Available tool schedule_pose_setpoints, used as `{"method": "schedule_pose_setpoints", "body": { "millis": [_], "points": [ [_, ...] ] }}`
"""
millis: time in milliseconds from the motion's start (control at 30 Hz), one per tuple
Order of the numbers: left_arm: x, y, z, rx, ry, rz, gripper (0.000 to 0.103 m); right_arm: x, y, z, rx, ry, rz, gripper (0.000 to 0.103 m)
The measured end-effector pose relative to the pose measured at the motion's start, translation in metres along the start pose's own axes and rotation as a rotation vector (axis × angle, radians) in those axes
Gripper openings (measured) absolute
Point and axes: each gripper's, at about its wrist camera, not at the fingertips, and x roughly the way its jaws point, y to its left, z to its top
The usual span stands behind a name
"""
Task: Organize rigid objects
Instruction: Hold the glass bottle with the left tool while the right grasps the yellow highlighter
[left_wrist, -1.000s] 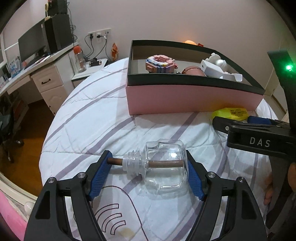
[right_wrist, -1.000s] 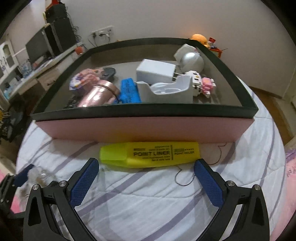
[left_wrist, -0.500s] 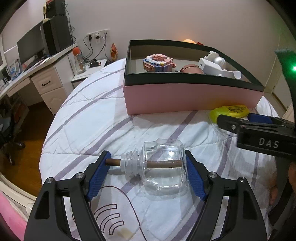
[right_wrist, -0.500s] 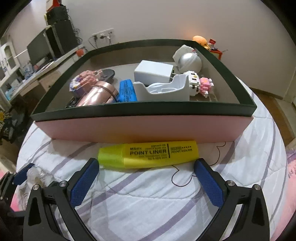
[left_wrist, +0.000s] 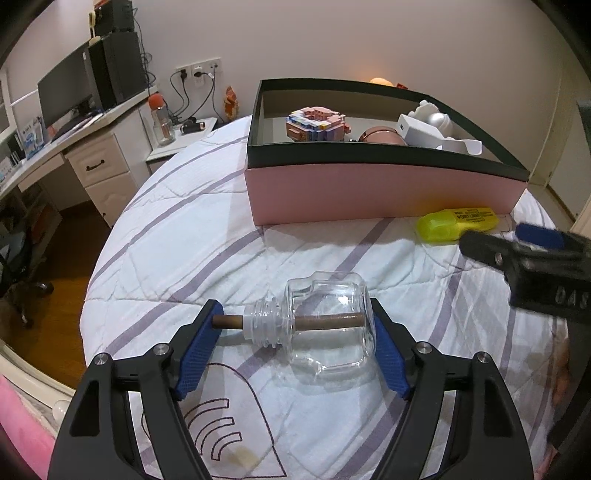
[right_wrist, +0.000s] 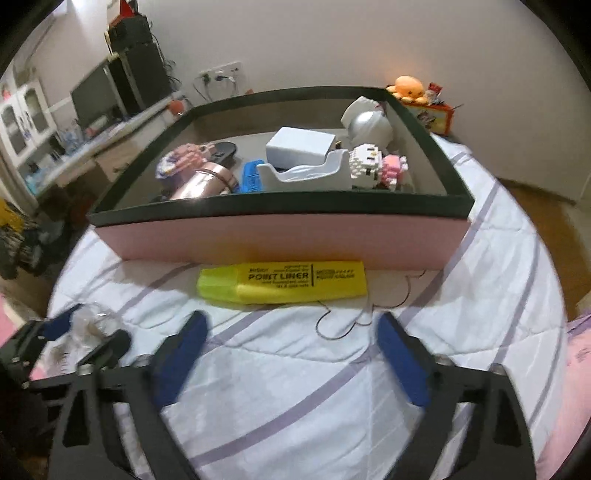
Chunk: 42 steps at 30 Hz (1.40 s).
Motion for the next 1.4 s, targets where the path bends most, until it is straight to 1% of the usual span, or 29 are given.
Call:
{"method": "schedule_pose_setpoints", "body": {
  "millis": [67,100,133,233,333,367,433,633,700,733,767,800,900,1000,1067,1133,1167,1233,1300,1400],
  "points": [
    [0.000,-0.001,0.000,0.005,0.001,-0.002,0.079,-0.003,0.003,0.006,0.010,-0.040,-0.020,0.103],
    [0.000,-0.001,0.001,0.005,0.001,-0.002,0.079,-0.004,0.004,0.009,0.007,-0.054,-0.015,0.103],
    [0.000,-0.001,0.001,0.006,0.002,-0.005,0.080,-0.003,0.005,0.011,0.001,-0.054,-0.019,0.103],
    [0.001,-0.001,0.001,0.009,0.003,-0.014,0.081,0.011,0.010,0.017,-0.013,-0.009,-0.067,0.103],
    [0.001,-0.001,0.001,0.014,0.002,-0.022,0.083,0.022,0.014,0.016,-0.017,0.023,-0.042,0.103],
    [0.002,-0.001,0.001,0.014,0.002,-0.024,0.083,0.026,0.016,0.016,-0.030,0.032,-0.056,0.103],
    [0.002,-0.002,0.001,0.014,0.002,-0.027,0.084,0.027,0.018,0.018,-0.039,0.029,-0.070,0.103],
    [0.001,-0.004,0.000,0.020,0.000,-0.027,0.083,0.030,0.014,0.020,0.000,0.032,-0.067,0.103],
    [0.001,-0.004,0.000,0.021,-0.002,-0.030,0.083,0.030,0.018,0.017,-0.027,0.033,-0.088,0.103],
    [0.000,-0.003,-0.001,0.022,-0.002,-0.031,0.083,0.030,0.019,0.015,-0.036,0.028,-0.081,0.102],
    [0.000,-0.004,-0.001,0.025,-0.001,-0.029,0.083,0.031,0.019,0.013,-0.039,0.032,-0.069,0.098],
    [0.001,-0.004,-0.001,0.027,0.000,-0.027,0.083,0.032,0.018,0.012,-0.043,0.043,-0.054,0.097],
    [0.001,-0.006,-0.001,0.031,0.001,-0.023,0.082,0.028,0.014,0.010,-0.040,0.038,-0.022,0.092],
    [0.000,-0.006,-0.001,0.030,0.001,-0.021,0.082,0.022,0.010,0.009,-0.044,0.043,0.071,0.092],
    [-0.001,-0.005,-0.001,0.026,0.002,-0.025,0.082,0.019,0.011,0.007,-0.068,0.043,0.099,0.092],
    [-0.002,-0.003,-0.001,0.013,-0.003,-0.031,0.080,0.016,0.003,0.006,-0.042,0.030,0.133,0.093],
    [-0.003,-0.002,-0.001,0.011,-0.006,-0.031,0.076,0.014,-0.004,0.005,-0.021,0.015,0.123,0.093],
    [-0.003,0.000,-0.001,-0.005,-0.009,-0.041,0.076,0.009,-0.014,0.004,-0.006,-0.001,0.095,0.094],
    [-0.003,0.000,0.000,0.000,-0.011,-0.039,0.076,0.007,-0.024,0.005,0.030,-0.008,0.103,0.094],
    [-0.003,-0.002,0.002,0.000,-0.010,-0.062,0.076,0.005,-0.035,0.005,0.072,-0.025,0.115,0.094]
  ]
}}
